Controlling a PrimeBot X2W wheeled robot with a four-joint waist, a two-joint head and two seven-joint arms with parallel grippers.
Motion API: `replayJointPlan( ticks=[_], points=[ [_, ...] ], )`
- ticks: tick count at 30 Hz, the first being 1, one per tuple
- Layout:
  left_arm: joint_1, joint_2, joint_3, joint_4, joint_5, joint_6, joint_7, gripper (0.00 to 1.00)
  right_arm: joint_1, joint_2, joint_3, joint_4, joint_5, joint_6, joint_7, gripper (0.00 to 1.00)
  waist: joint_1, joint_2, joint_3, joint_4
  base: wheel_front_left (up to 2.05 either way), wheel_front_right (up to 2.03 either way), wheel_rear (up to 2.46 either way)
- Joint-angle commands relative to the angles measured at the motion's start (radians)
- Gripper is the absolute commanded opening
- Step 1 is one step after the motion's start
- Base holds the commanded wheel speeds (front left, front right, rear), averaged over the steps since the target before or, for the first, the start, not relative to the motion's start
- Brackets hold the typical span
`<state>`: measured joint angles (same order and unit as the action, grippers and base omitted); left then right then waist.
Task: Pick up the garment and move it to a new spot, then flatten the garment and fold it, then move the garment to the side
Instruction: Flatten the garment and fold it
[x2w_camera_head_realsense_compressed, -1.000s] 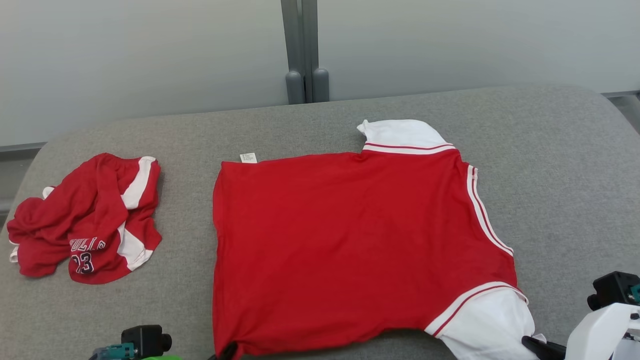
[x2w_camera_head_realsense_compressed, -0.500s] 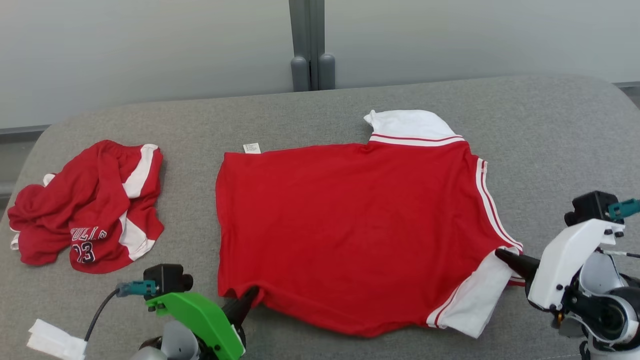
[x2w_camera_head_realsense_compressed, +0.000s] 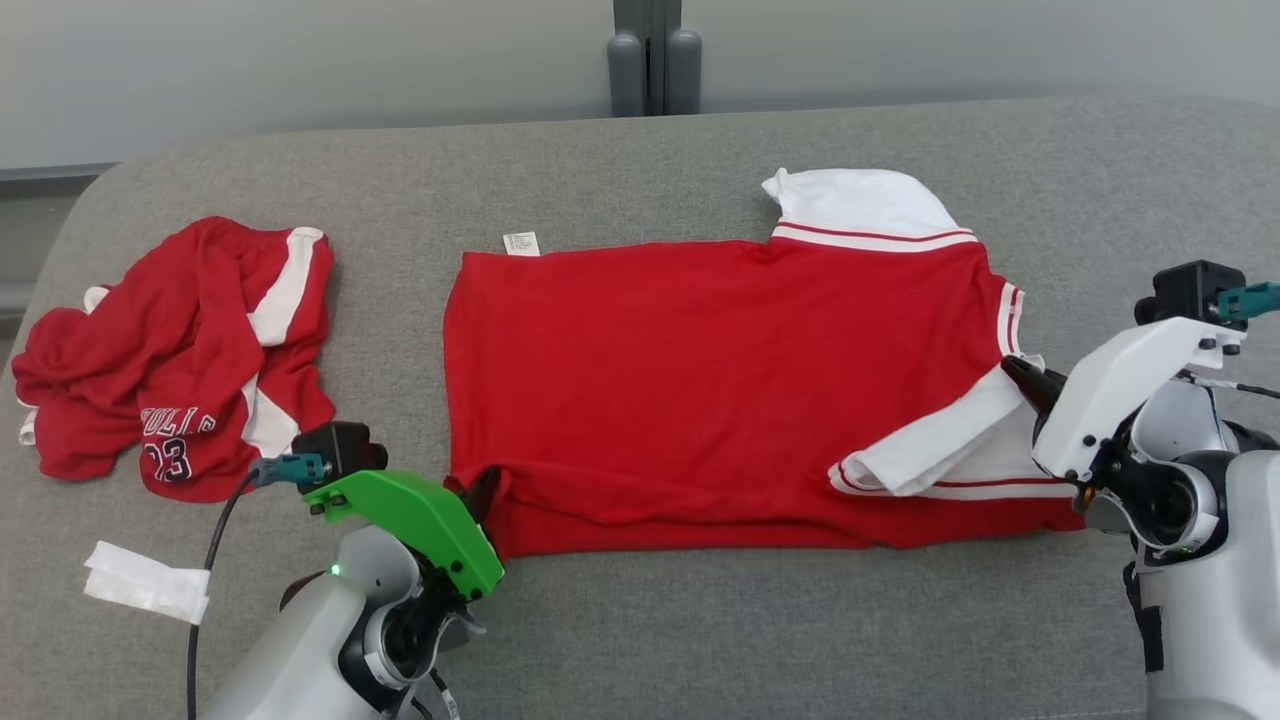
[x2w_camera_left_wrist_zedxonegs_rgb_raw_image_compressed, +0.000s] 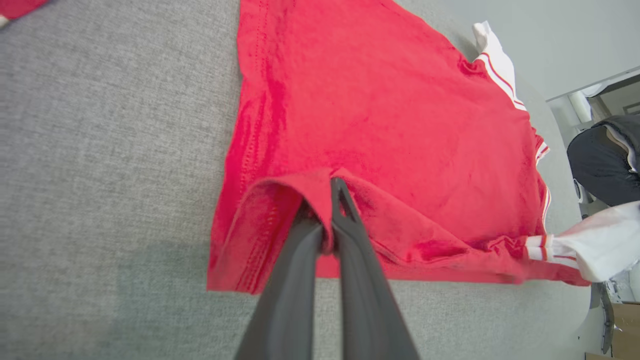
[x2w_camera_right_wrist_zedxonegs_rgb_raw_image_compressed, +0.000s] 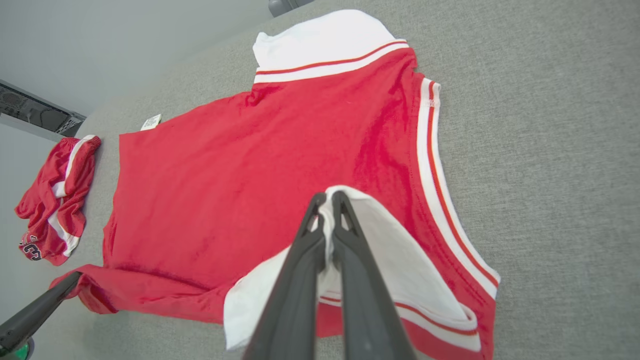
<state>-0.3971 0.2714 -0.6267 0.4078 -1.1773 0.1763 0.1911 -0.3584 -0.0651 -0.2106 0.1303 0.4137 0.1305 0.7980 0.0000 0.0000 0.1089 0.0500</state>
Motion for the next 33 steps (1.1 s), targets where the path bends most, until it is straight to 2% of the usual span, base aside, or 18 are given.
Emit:
replayJointPlan(
  ticks=[1,8,17,18,19,24,28,30,33],
  points=[
    [-0.022,-0.001,0.001,0.017,0.01,0.003,-0.01,0.0,-0.019,-0.008,0.011,0.014,-0.013,0.0,-0.025,0.0,0.0,0.0,0.013,0.0,0.0,0.0,0.0],
    [-0.057,-0.021,0.004,0.085,0.013,-0.018,-0.027,0.0,-0.085,-0.019,0.033,0.106,-0.024,0.0,-0.142,0.0,0.0,0.0,0.03,-0.008,0.0,0.0,0.0],
    [-0.074,-0.038,0.013,0.119,0.004,-0.04,-0.05,0.0,-0.117,-0.046,0.068,0.158,0.015,0.0,-0.267,0.0,0.0,0.0,0.038,-0.002,0.0,0.0,0.0],
    [-0.077,-0.04,0.016,0.12,0.006,-0.046,-0.058,1.0,-0.113,-0.045,0.071,0.171,0.02,0.0,-0.269,0.17,0.0,0.0,0.038,-0.001,0.0,0.0,0.0],
    [-0.079,-0.044,0.019,0.123,0.008,-0.048,-0.071,1.0,-0.114,-0.048,0.078,0.178,0.026,0.0,-0.281,1.0,0.0,0.0,0.037,0.001,0.0,0.0,0.0],
    [-0.077,-0.041,0.02,0.138,0.04,-0.062,-0.13,1.0,-0.122,-0.06,0.111,0.184,0.056,0.0,-0.369,1.0,0.0,0.0,0.027,0.001,0.0,0.0,0.0],
    [-0.027,-0.022,0.016,0.124,0.091,-0.054,-0.234,1.0,-0.088,-0.07,0.101,0.154,0.055,0.0,-0.434,1.0,0.0,0.0,0.003,0.003,0.0,0.0,0.0],
    [-0.003,-0.009,0.002,0.106,0.118,-0.041,-0.269,1.0,-0.054,-0.074,0.093,0.133,0.034,0.0,-0.412,1.0,0.0,0.0,-0.007,0.005,0.0,0.0,0.0],
    [0.042,0.009,-0.033,0.06,0.181,-0.004,-0.322,1.0,0.022,-0.09,0.065,0.081,-0.051,0.0,-0.306,1.0,0.0,0.0,-0.022,0.005,0.0,0.0,0.0]
  ],
)
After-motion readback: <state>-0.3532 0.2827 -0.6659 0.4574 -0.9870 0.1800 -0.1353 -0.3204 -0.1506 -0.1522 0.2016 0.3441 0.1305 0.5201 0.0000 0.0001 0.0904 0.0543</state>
